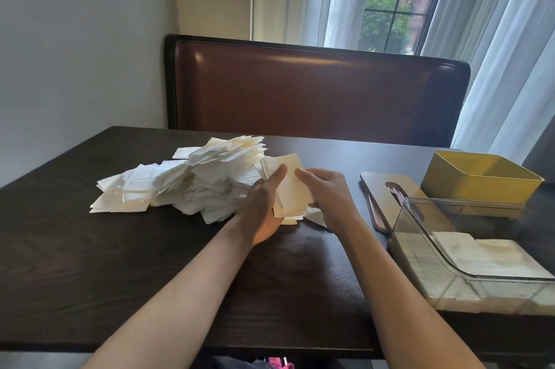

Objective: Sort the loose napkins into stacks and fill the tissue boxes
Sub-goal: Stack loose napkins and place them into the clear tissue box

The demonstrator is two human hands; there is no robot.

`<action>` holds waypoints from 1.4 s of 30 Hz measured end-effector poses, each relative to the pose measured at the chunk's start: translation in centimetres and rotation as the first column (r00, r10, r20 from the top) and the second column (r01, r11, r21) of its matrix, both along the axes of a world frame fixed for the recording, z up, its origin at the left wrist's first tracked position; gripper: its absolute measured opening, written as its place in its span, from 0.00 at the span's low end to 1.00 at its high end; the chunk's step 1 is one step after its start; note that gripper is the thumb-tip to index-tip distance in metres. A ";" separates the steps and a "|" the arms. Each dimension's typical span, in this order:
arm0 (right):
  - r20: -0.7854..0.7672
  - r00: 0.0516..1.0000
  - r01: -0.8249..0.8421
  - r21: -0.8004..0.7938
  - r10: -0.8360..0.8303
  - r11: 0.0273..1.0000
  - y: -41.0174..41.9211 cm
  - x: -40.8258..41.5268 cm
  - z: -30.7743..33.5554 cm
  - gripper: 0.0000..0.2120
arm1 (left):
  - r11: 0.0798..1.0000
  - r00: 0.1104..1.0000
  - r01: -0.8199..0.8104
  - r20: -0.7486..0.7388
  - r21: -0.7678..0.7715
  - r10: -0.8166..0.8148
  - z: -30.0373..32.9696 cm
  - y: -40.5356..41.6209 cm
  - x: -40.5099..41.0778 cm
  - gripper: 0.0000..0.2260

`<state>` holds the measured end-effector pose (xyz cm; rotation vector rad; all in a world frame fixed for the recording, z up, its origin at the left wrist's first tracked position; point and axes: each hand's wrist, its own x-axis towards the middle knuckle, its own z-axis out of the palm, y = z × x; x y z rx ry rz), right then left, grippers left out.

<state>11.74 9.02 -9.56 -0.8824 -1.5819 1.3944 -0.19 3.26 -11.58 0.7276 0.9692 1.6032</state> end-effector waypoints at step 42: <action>0.115 0.987 0.086 0.189 -0.110 0.978 1.0 0.3 -0.4 0.09 | 0.994 0.994 -0.108 0.027 -0.022 0.109 0.1 -0.1 -0.4 0.15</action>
